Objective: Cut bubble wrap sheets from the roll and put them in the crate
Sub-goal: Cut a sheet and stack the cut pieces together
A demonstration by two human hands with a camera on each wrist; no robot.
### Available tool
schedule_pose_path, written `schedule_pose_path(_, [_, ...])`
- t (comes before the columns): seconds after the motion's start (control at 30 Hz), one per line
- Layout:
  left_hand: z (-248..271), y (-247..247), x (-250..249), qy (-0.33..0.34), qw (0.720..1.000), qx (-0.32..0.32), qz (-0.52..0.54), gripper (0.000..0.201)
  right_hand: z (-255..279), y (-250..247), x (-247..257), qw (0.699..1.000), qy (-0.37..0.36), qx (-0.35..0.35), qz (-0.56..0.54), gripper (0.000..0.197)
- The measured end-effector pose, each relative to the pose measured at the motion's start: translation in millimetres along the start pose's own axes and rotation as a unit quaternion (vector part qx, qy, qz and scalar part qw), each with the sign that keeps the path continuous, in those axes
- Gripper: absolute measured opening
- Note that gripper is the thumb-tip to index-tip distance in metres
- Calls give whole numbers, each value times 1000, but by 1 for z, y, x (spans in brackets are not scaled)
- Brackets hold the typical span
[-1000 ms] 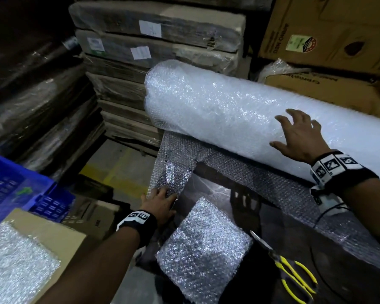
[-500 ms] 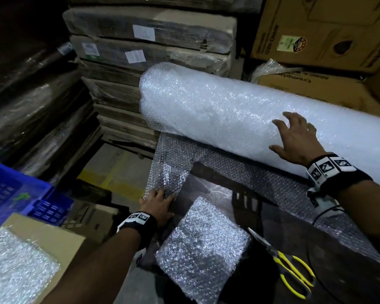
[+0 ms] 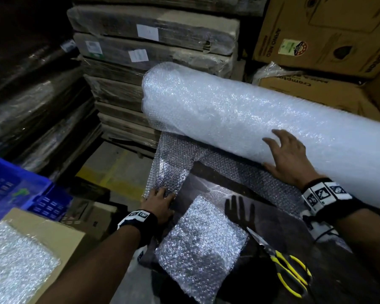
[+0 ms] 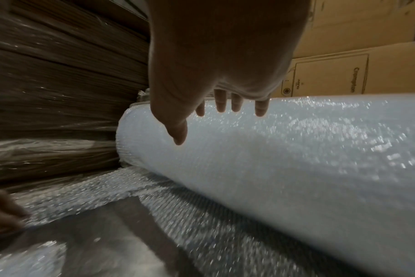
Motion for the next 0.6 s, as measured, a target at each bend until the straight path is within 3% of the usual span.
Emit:
schedule_pose_path(0.13, [2,2,-1,-5,1000,-9,-5,69,44,33,3,996,7,-19,-83,54])
schedule_pose_path(0.27, [3,3,-1,-8,1000,-10,-10,69,127,98,-6,985,40,50,-157,18])
schedule_pose_path(0.4, [-2,4,-1,-10,1000,-7,-16,66,214,153,-34,970,103,118,-188,43])
schedule_pose_path(0.6, [-3,-2,-9,-39,999,1,-17,62,251,157,-50,965,111,125,-204,30])
Point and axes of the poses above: each hand's wrist, its own z-axis away from the middle knuckle, its own y-axis out of the palm, x = y × z, the point moved 7 cm from there along -z, towards the middle knuckle, and after that the axes turned 13 degrees about -z, right-handed, at the moved point
